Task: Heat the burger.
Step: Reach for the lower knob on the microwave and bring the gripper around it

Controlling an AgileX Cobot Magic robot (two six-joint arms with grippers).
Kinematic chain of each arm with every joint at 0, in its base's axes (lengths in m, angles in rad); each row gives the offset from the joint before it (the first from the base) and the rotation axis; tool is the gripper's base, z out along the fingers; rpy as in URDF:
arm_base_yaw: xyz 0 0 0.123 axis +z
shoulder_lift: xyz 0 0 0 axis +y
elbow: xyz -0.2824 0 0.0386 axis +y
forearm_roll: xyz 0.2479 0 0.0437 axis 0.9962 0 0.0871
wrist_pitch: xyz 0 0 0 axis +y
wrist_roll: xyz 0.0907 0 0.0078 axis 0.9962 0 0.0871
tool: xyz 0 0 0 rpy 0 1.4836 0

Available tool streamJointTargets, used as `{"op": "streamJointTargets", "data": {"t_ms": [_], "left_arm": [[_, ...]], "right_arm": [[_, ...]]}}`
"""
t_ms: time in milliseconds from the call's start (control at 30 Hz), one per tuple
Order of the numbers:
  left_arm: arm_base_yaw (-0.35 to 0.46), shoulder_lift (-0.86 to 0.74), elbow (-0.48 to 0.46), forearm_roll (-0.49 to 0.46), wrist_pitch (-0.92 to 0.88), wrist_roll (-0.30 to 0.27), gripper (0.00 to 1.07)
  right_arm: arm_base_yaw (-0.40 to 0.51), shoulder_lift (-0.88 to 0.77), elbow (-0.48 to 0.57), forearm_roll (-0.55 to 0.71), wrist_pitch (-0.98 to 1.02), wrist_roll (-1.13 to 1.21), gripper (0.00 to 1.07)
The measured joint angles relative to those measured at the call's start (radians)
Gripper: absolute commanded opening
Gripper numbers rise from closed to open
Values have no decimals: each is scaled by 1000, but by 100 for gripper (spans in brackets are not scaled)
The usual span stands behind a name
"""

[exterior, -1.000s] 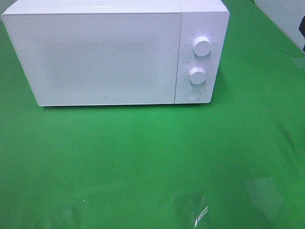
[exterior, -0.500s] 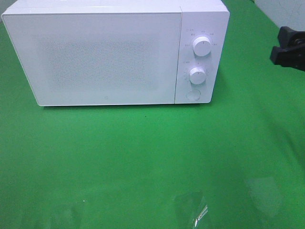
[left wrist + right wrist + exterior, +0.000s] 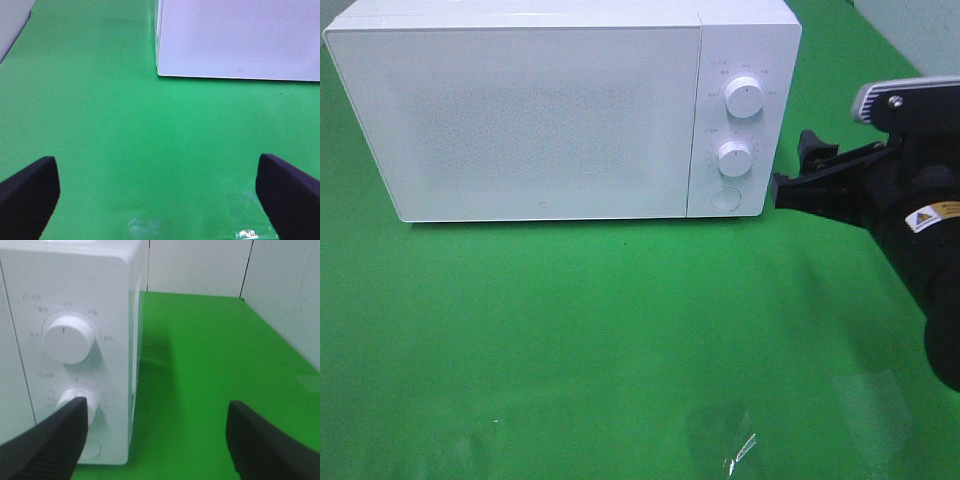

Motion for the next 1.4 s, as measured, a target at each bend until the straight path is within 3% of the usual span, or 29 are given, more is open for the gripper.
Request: {"op": "streamJointTargets", "data": {"t_ms": [267, 400, 900, 1400], "left_arm": [[0, 0, 0, 0, 0, 0, 100], [0, 0, 0, 0, 0, 0, 100], [0, 0, 0, 0, 0, 0, 100], [0, 0, 0, 0, 0, 0, 100]], "right_arm": [[131, 91, -64, 129, -3, 0, 75], [152, 133, -116, 155, -3, 0, 79], [149, 255, -253, 153, -5, 0, 76], [46, 417, -393, 66, -5, 0, 76]]}}
